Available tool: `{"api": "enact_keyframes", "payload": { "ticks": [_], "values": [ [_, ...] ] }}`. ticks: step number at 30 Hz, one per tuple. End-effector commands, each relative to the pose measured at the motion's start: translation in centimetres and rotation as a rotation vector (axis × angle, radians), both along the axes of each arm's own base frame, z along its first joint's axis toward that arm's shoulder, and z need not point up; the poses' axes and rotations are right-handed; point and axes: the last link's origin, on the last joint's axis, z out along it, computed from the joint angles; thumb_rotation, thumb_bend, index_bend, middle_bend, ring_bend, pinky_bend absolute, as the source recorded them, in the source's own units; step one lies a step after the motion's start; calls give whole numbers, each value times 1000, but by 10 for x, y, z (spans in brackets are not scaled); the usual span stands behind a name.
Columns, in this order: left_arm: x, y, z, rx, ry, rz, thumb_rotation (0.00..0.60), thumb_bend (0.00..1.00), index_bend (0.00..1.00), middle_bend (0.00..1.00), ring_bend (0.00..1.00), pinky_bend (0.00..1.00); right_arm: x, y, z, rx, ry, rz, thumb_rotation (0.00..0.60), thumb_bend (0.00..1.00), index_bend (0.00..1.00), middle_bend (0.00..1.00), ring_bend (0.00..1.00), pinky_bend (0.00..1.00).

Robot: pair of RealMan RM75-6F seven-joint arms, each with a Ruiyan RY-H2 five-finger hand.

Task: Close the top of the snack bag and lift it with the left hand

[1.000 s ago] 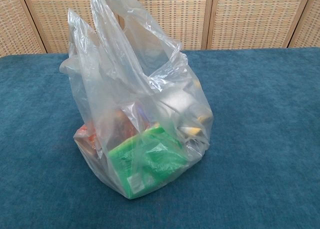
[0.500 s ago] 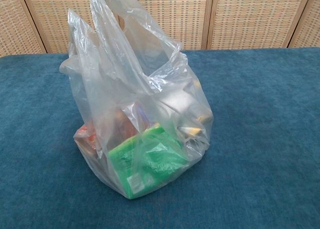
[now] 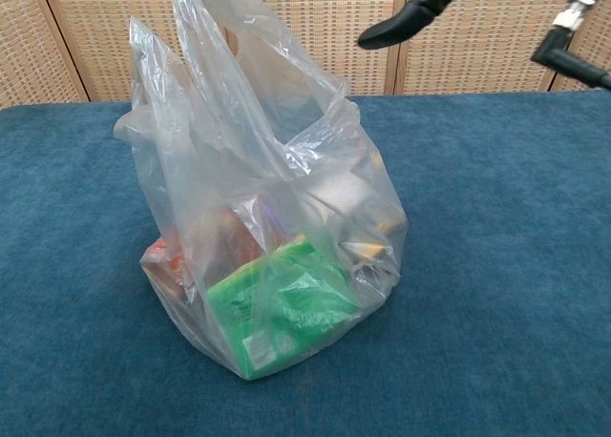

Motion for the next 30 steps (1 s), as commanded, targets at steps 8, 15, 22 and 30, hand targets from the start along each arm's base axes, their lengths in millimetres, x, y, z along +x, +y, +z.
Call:
{"api": "enact_keyframes", "payload": {
  "ticks": [8,15,22,30],
  "values": [
    [-4,3,3,9,-8,22,600,189,0,0,0,0,47,-12,-31,-5,-11,45,600,0,0,0,0,0],
    [-8,6,5,10,-14,40,600,188,0,0,0,0,74,-19,-49,8,-81,16,600,0,0,0,0,0],
    [-12,10,4,0,-17,59,600,189,0,0,0,0,108,-28,-61,72,-249,-86,600,0,9,0,0,0],
    [-14,13,4,-4,-23,73,600,190,0,0,0,0,117,-33,-60,80,-316,-145,600,0,102,0,0,0]
  ]
}}
